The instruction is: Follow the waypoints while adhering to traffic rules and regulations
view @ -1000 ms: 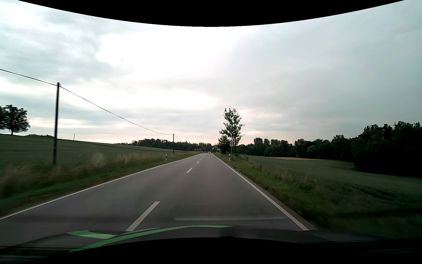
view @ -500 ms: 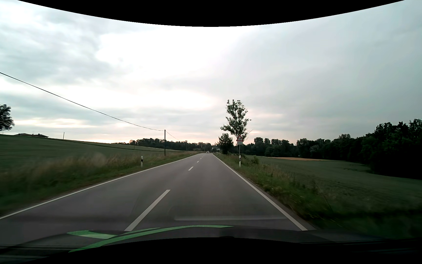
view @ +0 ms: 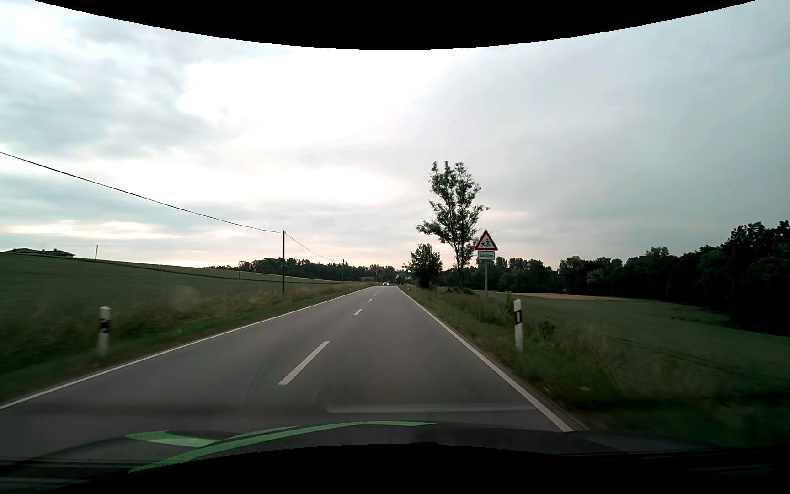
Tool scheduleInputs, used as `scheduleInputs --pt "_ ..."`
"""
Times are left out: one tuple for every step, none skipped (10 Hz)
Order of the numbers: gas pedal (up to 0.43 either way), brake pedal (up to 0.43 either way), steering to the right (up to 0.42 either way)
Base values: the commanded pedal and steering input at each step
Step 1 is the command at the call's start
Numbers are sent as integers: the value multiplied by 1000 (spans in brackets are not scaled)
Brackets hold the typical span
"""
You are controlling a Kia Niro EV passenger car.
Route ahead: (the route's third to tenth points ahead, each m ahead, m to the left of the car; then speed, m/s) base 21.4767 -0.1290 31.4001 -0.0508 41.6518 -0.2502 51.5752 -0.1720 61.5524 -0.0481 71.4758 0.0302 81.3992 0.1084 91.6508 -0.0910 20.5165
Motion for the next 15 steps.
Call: scheduleInputs --pt "138 0 -1" --pt "138 0 -2" --pt "138 0 -2" --pt "138 0 -2" --pt "138 0 -2" --pt "138 0 -2" --pt "138 0 -3" --pt "130 0 -3" --pt "130 0 -4" --pt "130 0 -4" --pt "130 0 -4" --pt "130 0 -5" --pt "130 0 -5" --pt "130 0 -5" --pt "130 0 -5"
